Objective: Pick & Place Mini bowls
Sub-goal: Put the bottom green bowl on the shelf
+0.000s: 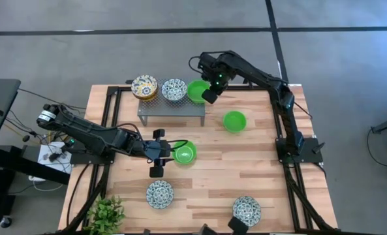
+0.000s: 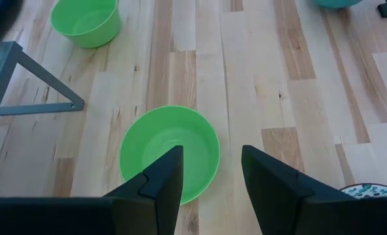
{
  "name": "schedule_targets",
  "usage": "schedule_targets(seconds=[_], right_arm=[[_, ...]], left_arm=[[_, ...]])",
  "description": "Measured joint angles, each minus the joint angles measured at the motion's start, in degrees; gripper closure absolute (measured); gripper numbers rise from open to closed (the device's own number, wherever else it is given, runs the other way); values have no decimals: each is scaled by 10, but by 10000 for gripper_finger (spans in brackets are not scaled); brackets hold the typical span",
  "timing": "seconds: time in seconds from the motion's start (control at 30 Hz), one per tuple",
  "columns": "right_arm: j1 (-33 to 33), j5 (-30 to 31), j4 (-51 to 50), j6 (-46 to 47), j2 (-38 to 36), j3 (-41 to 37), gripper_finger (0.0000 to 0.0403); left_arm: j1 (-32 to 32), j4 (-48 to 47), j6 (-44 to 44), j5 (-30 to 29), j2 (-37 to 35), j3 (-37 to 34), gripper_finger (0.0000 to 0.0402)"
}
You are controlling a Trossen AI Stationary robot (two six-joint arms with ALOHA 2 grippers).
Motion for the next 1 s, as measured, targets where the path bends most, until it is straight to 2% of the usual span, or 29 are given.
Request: schedule_targets(seconds=[0.27, 1.0], right_arm=[[-4, -2, 53, -2, -2, 0, 402], [-5, -17, 60, -22, -2, 0, 403]], left_arm=[[0, 5, 0, 0, 0, 0, 244], [0, 8, 2, 0, 0, 0, 244]])
